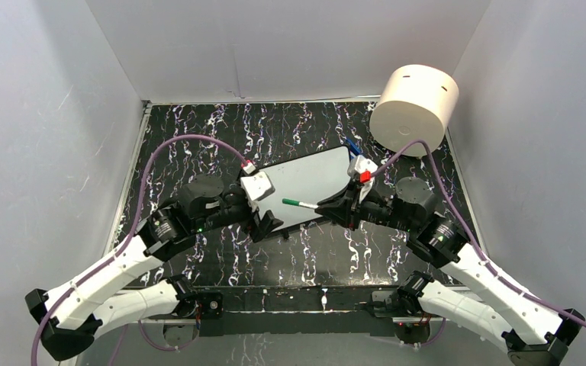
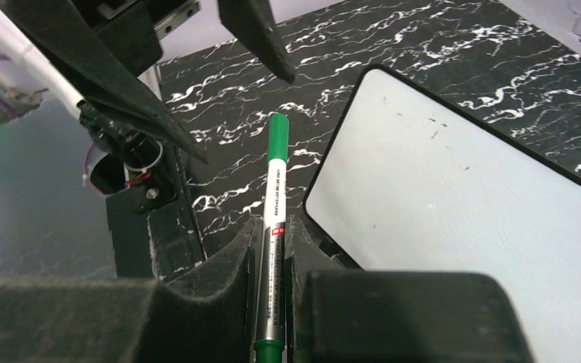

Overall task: Write a sentence on the whiteboard
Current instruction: Open the pen cap.

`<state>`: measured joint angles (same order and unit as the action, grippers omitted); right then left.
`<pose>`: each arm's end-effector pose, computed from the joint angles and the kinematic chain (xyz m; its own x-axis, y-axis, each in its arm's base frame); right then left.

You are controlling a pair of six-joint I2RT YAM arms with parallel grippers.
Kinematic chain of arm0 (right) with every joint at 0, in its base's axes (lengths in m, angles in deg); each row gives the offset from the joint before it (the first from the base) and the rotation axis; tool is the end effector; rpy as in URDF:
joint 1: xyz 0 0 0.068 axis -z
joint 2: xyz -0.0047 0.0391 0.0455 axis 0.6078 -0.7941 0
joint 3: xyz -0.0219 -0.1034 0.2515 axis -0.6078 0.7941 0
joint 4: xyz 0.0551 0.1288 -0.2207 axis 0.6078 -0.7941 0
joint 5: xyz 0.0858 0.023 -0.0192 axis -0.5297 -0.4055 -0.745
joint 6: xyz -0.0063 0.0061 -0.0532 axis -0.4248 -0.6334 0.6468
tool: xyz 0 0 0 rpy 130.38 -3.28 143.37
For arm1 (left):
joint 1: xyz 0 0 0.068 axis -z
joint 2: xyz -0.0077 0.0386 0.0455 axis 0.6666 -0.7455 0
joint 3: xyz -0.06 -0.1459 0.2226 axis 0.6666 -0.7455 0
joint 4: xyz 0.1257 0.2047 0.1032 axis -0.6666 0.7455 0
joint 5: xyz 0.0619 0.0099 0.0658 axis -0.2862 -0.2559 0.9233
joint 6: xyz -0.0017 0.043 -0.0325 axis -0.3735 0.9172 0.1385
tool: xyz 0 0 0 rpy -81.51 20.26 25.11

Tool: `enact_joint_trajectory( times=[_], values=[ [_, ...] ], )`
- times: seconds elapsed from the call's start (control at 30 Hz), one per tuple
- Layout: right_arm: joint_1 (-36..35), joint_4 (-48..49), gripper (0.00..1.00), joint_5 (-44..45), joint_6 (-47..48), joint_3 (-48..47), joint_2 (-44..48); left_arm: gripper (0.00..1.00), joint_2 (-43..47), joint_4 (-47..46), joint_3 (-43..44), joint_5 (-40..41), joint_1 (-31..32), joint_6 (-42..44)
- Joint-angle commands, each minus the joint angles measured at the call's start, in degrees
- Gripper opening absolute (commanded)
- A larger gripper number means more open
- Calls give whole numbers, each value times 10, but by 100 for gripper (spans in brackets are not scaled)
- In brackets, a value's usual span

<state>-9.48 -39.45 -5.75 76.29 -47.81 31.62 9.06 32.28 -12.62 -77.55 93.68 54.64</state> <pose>0.1050 0.1299 0.3616 -0.1126 0.0150 -0.9935 -0.9126 0.3940 0.1094 0.1113 -0.1504 0.3746 -0.0454 0.2337 -0.9712 0.8787 0.4718 0.0724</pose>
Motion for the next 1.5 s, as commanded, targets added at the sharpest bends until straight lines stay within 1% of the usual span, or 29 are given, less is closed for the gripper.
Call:
enact_joint_trajectory(
  times=[0.0,0.1,0.2,0.43,0.63,0.87,1.0,1.13,1.43,1.47],
  values=[
    [-1,-28,0,-69,41,-35,-8,77,-18,10,31,-83,1,94],
    [-1,-34,0,-89,52,-38,-17,70,-31,12,40,-140,1,114],
    [-1,-34,0,-98,56,-37,-19,64,-43,11,49,-168,1,117],
    [-1,-22,0,-111,56,-34,-24,57,-72,13,56,-190,1,119],
    [0,-16,0,-121,56,-35,-29,46,-97,13,63,-221,1,120],
    [-1,-6,0,-128,56,-34,-27,33,-112,16,60,-227,1,124],
    [-1,-6,0,-129,54,-33,-27,21,-110,17,58,-221,1,128],
    [-1,-19,0,-130,55,-32,-23,0,-109,42,61,-205,1,145],
    [-1,-76,0,-120,56,-41,-6,0,-83,70,41,-149,1,173],
    [0,-84,0,-119,69,-42,-6,0,-80,71,38,-144,1,176]
  ],
)
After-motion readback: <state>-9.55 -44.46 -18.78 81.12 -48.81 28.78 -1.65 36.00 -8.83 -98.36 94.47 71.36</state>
